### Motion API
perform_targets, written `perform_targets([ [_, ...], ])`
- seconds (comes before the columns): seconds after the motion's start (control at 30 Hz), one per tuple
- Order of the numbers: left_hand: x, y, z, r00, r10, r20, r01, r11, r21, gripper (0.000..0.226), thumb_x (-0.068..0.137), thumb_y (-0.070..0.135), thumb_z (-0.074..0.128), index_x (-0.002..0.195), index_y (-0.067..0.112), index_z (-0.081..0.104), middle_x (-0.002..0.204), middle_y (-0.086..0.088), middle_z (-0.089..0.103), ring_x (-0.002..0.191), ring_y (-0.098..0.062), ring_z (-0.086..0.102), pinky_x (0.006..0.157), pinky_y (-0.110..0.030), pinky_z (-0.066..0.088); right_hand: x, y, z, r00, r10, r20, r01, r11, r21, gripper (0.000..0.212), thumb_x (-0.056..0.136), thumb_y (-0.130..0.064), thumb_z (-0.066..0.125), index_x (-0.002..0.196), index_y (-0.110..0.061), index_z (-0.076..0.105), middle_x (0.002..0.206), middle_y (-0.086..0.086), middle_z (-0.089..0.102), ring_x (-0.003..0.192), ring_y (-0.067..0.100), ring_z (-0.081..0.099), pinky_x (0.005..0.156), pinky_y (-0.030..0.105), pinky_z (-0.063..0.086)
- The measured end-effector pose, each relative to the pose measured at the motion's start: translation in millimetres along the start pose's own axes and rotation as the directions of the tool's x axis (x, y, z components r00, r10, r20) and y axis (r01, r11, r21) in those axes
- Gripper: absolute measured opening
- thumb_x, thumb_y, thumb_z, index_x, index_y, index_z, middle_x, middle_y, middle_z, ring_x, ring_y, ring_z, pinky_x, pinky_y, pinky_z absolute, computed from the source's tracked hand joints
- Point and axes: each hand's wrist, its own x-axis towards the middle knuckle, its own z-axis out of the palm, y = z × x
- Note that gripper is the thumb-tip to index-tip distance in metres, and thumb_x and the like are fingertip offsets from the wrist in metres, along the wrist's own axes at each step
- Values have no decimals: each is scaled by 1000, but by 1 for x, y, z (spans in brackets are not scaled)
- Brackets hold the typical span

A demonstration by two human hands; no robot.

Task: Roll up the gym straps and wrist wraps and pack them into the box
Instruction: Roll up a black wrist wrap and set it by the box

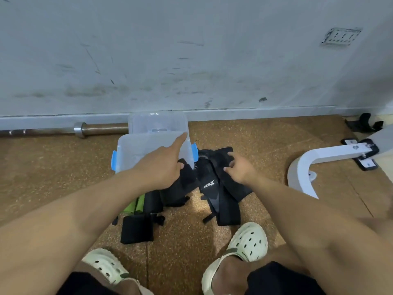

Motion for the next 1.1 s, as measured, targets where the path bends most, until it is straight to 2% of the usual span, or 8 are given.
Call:
perform_targets([
  [0.23, 15, 1, 1, 999, -32, -27, 32, 999, -32, 84, 102, 26, 55, 162, 38, -4, 98, 5, 69, 77, -13, 58, 80, -30, 46, 39, 63, 79, 970, 242, 9, -239, 952, 190, 83, 84, -31, 75, 156, -27, 34, 142, 7, 61, 127, 33, 60, 108, 46, 49],
  [0.37, 17, 0, -4, 993, -91, -68, 87, 994, -62, 86, 102, 26, 55, 160, 40, -6, 112, 9, 73, 90, -11, 64, 94, -30, 52, 70, 62, 85, 953, 295, -63, -265, 918, 296, 86, 87, -30, 73, 158, -32, 25, 131, 4, 66, 116, 35, 65, 102, 45, 52],
  [0.47, 15, 0, -8, 996, -65, -62, 62, 996, -58, 83, 103, 25, 54, 161, 41, -3, 108, 9, 75, 87, -10, 64, 90, -27, 49, 116, 106, 106, 940, 340, -13, -316, 886, 338, 96, 73, -40, 78, 152, -40, 23, 125, 2, 69, 103, 36, 70, 90, 54, 60],
  [0.53, 12, 0, -10, 997, -57, -42, 55, 997, -55, 80, 103, 25, 54, 161, 42, 2, 112, 10, 75, 101, -12, 64, 94, -27, 47, 119, 107, 106, 930, 366, 16, -346, 862, 370, 81, 74, -30, 80, 141, -34, 34, 118, 5, 70, 101, 37, 69, 86, 56, 61],
  [0.6, 12, -2, -12, 997, -80, -12, 79, 994, -70, 78, 103, 25, 55, 160, 44, 6, 115, 12, 73, 110, -13, 62, 97, -26, 46, 102, 83, 98, 936, 350, -31, -315, 876, 365, 64, 81, -15, 78, 135, -22, 44, 119, 9, 69, 110, 37, 67, 98, 51, 56],
  [0.77, 18, -4, -13, 996, -86, -8, 86, 995, -54, 80, 102, 21, 57, 160, 46, 8, 109, 10, 74, 87, -10, 65, 92, -31, 53, 74, 45, 82, 915, 386, -114, -313, 861, 401, 58, 83, -20, 81, 134, -14, 55, 123, 10, 70, 117, 34, 65, 103, 43, 52],
  [0.9, 19, -1, -16, 993, -100, -71, 95, 994, -62, 73, 100, 16, 55, 159, 43, 19, 126, 10, 70, 74, -10, 56, 81, -28, 49, 62, 24, 62, 858, 509, -66, -362, 690, 627, 35, 92, -27, 77, 120, -9, 69, 105, 6, 68, 108, 33, 65, 99, 40, 52],
  [1.1, 6, 3, -26, 990, -122, -76, 120, 992, -37, 73, 102, 16, 52, 159, 43, 16, 125, 11, 69, 74, -11, 57, 64, -25, 41, 48, -12, 10, 895, 391, -215, -142, 706, 694, 11, 96, -34, 72, 94, -24, 70, 85, -6, 69, 93, 24, 67, 93, 38, 56],
])
